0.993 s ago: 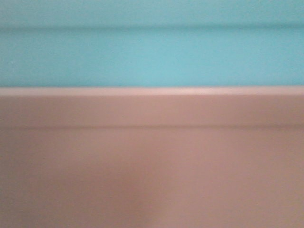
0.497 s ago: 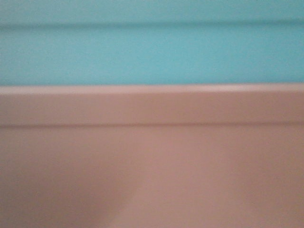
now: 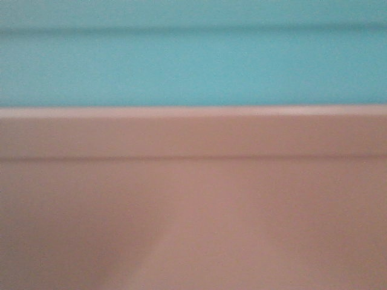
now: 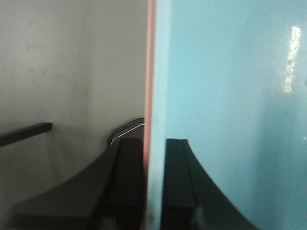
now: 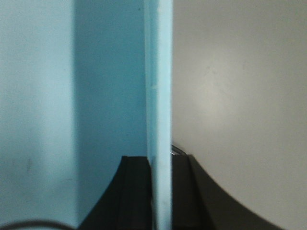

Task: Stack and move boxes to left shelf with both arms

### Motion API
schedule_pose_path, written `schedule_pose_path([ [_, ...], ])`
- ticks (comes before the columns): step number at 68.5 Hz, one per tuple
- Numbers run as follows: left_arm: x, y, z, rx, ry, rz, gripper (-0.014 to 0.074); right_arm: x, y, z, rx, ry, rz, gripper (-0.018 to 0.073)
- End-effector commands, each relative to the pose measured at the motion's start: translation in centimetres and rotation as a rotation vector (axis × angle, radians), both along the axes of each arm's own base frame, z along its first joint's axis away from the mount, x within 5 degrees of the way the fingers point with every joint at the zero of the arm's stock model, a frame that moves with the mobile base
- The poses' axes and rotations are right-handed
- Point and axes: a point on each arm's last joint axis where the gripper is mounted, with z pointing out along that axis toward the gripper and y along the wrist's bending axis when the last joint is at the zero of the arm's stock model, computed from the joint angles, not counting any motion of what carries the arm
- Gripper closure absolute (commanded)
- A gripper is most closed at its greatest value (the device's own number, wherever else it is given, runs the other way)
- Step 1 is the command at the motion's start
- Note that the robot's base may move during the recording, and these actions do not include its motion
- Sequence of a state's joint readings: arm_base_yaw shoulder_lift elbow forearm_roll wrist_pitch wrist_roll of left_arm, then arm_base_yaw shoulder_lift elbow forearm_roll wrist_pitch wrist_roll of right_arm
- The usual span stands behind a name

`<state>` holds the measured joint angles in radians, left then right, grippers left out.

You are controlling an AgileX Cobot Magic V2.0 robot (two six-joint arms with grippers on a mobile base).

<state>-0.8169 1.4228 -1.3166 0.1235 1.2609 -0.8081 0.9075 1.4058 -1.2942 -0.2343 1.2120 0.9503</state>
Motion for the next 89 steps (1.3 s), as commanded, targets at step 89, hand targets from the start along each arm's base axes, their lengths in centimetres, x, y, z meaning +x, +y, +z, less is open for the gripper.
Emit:
schedule_pose_path([
  [89,-2.78,-0.88,2.10,-0.137,0.141,-0.025,0.0599,-1.88,-0.09,1.79,0.058,0.088,0.001,0.0530],
])
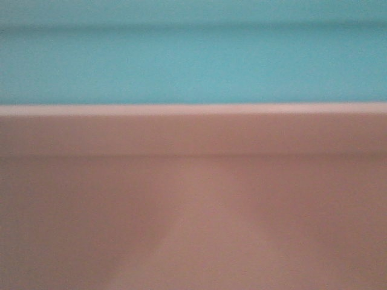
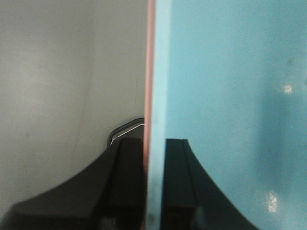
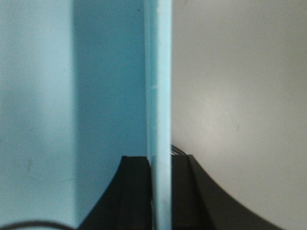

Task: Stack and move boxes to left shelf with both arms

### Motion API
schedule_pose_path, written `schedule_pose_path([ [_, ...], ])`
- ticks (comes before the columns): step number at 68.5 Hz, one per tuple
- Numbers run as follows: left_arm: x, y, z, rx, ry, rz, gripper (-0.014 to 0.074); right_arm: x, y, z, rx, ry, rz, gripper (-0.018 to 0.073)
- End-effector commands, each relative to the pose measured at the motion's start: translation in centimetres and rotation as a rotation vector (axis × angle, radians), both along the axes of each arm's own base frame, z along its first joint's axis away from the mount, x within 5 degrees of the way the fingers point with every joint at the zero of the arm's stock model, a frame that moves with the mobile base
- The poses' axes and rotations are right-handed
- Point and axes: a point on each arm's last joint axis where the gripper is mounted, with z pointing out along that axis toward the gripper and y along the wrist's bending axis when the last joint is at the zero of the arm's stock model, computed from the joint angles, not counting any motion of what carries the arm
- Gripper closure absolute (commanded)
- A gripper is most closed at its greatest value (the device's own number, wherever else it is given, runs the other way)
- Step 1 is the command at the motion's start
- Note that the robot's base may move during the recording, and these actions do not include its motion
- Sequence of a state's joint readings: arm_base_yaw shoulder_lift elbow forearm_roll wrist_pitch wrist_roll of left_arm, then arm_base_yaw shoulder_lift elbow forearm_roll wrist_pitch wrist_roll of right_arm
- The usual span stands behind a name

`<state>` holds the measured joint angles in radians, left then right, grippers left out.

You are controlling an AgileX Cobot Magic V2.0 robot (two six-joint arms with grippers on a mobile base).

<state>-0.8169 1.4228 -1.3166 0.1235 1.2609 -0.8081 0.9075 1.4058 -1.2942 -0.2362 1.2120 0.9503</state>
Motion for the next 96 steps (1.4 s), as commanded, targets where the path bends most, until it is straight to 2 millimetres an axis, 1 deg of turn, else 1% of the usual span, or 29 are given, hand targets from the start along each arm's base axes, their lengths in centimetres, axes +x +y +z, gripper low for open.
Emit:
schedule_pose_path([
  [1,-2.78,-0.88,2.10,-0.137,0.141,-0.025,0.0599,-1.89,-0.08,1.78,0.060,0.090,0.001,0.0530],
  [96,-2.84,-0.93,2.10,-0.144,0.148,-0.026,0.0599,-1.78,-0.19,1.81,0.048,0.076,-0.001,0.0530],
])
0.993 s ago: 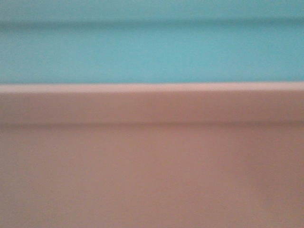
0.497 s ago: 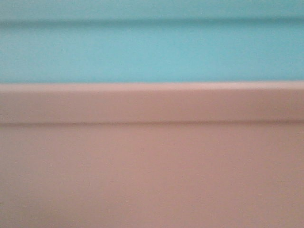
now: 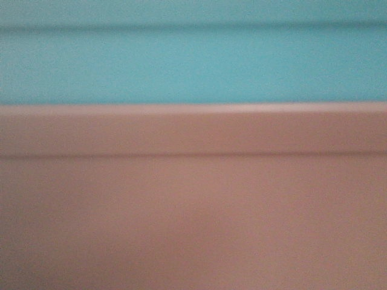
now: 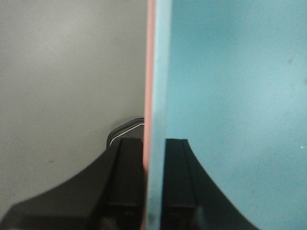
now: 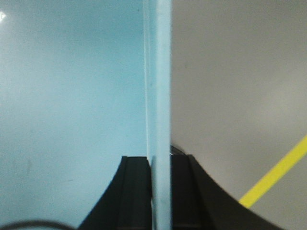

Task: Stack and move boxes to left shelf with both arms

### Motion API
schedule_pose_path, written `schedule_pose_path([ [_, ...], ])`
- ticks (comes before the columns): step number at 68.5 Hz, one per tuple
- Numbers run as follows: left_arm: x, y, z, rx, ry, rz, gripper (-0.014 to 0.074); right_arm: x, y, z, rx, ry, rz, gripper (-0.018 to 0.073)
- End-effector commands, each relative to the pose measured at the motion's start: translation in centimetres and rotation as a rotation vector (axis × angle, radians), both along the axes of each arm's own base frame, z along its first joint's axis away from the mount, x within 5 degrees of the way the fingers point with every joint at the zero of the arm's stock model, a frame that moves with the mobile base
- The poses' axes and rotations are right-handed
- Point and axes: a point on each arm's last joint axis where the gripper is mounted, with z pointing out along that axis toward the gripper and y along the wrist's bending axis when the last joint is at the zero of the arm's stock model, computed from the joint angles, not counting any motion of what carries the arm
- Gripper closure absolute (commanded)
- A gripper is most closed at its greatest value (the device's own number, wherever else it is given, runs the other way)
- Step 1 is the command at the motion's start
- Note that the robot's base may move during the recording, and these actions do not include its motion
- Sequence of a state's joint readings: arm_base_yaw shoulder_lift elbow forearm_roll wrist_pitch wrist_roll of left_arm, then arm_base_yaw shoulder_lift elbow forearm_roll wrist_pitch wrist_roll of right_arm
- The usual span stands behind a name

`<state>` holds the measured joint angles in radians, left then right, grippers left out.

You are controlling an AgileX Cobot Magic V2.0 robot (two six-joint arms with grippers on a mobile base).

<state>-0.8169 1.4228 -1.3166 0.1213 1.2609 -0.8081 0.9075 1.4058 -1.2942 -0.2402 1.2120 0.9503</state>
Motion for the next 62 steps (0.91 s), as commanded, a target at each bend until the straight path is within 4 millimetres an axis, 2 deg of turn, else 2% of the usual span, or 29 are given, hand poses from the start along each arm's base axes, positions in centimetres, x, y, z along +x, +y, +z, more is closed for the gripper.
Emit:
schedule_pose_path([
  [1,-2.83,-0.92,2.11,-0.142,0.146,-0.026,0.0599,-1.80,-0.17,1.80,0.050,0.079,-0.001,0.0530],
  [62,-3.04,-1.10,2.13,-0.163,0.170,-0.028,0.0599,-1.64,-0.29,1.83,0.038,0.062,-0.003,0.0530],
])
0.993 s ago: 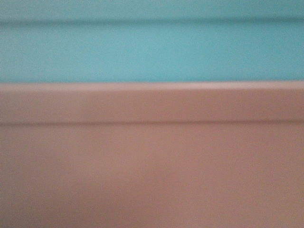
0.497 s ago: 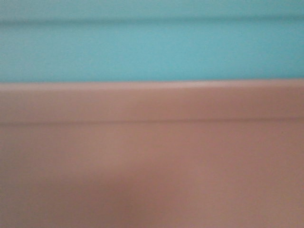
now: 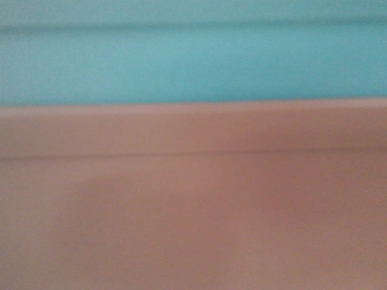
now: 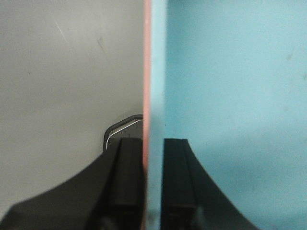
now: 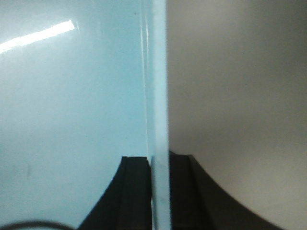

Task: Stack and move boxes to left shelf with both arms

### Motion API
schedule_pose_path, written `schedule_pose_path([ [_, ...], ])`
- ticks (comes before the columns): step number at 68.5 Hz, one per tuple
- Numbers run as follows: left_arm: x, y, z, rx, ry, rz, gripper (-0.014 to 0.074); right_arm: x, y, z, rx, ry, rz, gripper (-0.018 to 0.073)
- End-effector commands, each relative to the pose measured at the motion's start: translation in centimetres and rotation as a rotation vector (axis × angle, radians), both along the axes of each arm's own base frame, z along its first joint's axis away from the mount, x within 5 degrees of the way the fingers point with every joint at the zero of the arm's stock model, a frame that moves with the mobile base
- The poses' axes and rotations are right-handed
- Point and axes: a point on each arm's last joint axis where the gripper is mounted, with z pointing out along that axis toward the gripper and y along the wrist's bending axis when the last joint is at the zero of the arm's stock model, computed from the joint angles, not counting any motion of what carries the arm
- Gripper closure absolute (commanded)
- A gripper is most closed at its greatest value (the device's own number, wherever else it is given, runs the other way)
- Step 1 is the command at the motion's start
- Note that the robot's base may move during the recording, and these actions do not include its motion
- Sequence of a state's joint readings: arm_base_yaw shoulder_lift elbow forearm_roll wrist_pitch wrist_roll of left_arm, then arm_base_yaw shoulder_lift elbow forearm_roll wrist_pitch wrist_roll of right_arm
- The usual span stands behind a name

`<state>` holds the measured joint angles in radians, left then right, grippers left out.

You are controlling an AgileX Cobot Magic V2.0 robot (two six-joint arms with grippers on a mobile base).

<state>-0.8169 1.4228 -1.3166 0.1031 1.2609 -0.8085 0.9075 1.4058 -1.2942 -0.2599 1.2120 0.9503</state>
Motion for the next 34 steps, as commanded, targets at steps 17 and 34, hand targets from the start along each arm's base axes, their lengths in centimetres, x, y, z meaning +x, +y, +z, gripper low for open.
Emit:
schedule_pose_path([
  [17,-2.96,-1.03,2.16,-0.155,0.161,-0.029,0.0599,-1.77,-0.19,1.79,0.050,0.077,-0.003,0.0530],
  [34,-3.00,-1.06,2.16,-0.158,0.165,-0.029,0.0599,-1.76,-0.19,1.79,0.050,0.077,-0.003,0.0530],
])
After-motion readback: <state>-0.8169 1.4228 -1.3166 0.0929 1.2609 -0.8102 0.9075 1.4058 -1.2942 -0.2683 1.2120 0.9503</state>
